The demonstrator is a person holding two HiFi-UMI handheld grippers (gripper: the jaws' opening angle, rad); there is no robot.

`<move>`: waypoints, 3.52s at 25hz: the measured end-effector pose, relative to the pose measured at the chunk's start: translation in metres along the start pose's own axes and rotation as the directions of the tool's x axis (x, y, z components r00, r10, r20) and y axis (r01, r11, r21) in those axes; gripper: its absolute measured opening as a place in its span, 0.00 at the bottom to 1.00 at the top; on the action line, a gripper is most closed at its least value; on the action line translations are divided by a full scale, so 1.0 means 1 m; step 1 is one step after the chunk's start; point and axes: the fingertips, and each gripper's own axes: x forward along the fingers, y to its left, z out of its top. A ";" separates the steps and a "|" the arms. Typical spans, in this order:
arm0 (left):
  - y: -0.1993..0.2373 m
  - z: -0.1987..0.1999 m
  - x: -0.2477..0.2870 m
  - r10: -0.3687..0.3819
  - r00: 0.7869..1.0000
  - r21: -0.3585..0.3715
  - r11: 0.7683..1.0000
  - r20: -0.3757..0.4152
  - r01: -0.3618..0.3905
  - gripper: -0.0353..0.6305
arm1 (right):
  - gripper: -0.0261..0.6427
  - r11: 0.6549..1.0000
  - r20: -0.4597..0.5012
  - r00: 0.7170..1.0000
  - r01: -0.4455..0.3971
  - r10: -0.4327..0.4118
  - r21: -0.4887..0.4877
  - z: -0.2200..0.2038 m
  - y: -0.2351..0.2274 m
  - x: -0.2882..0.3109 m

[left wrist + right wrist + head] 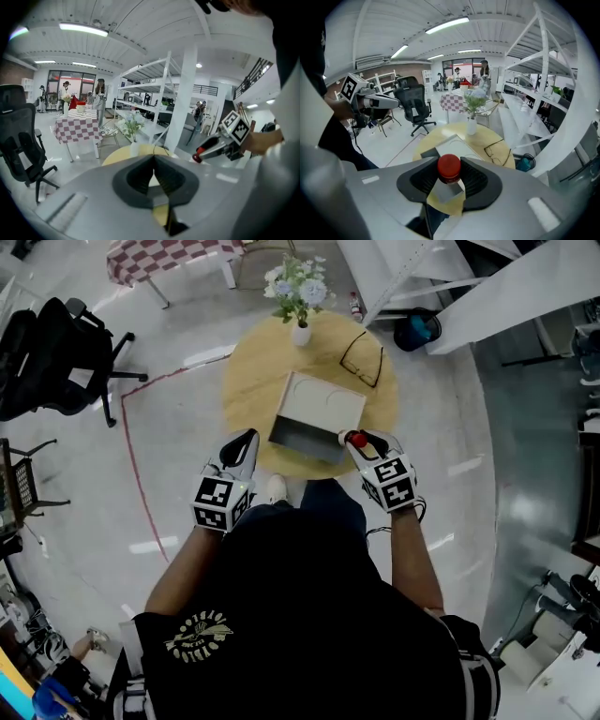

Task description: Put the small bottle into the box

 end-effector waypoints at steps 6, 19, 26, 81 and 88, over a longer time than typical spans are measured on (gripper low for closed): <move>0.005 -0.005 -0.008 0.030 1.000 -0.015 0.999 -0.002 -0.030 0.05 | 0.27 0.994 -0.071 0.994 -0.087 0.083 -0.062 -0.024 0.029 0.060; 0.016 -0.017 -0.022 0.092 0.996 -0.034 0.995 -0.018 -0.093 0.05 | 0.27 0.991 -0.137 0.991 -0.014 -0.004 -0.130 -0.100 0.028 0.137; 0.008 -0.002 -0.017 0.060 0.998 -0.010 0.998 0.011 -0.060 0.05 | 0.33 0.987 -0.078 0.996 0.021 -0.034 -0.156 -0.081 0.023 0.110; -0.118 0.060 -0.059 0.042 0.962 0.108 0.991 0.271 -0.074 0.05 | 0.05 0.985 0.587 0.794 0.081 -0.156 0.152 0.007 0.005 -0.190; -0.041 0.067 -0.013 -0.066 0.980 0.113 0.993 0.190 0.045 0.05 | 0.05 0.954 0.477 0.838 0.154 -0.264 0.257 0.039 0.007 -0.126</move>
